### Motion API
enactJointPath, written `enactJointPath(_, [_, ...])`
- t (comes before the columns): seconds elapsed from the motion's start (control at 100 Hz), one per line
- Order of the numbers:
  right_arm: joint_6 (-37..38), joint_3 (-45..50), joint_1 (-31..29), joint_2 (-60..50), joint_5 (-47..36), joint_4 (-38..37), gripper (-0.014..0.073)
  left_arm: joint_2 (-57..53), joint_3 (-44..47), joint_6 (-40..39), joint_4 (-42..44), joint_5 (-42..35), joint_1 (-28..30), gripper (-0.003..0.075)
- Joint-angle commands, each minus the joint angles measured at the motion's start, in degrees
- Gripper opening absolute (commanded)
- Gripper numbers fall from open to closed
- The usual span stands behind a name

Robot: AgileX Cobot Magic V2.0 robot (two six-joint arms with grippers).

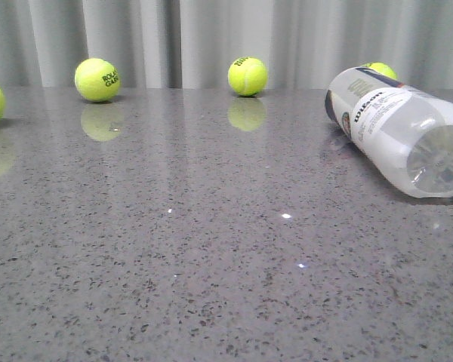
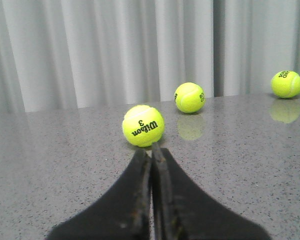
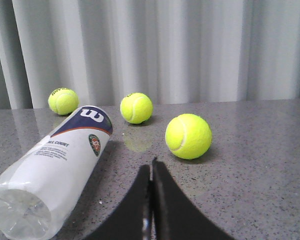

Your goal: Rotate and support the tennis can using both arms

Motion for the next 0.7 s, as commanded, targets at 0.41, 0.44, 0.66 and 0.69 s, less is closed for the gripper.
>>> enactJointPath(0.41, [-0.13, -7.31, 0.03, -0.78, -0.78, -0.47, -0.0070, -2.20, 2.65, -0.43, -0.40, -4.21, 0.13, -0.0021])
enactJointPath(0.44, [-0.13, -8.76, 0.03, -0.45, 0.67, -0.47, -0.0070, -2.20, 2.65, -0.43, -0.40, -4.21, 0.13, -0.0021])
enactJointPath(0.66, [-0.13, -23.61, 0.03, 7.99, 17.05, -0.47, -0.0070, -2.20, 2.65, -0.43, -0.40, -4.21, 0.13, -0.0021])
enactJointPath(0.69, [-0.13, -26.45, 0.03, 9.63, 19.69, -0.47, -0.0070, -2.20, 2.65, -0.43, -0.40, -4.21, 0.13, -0.0021])
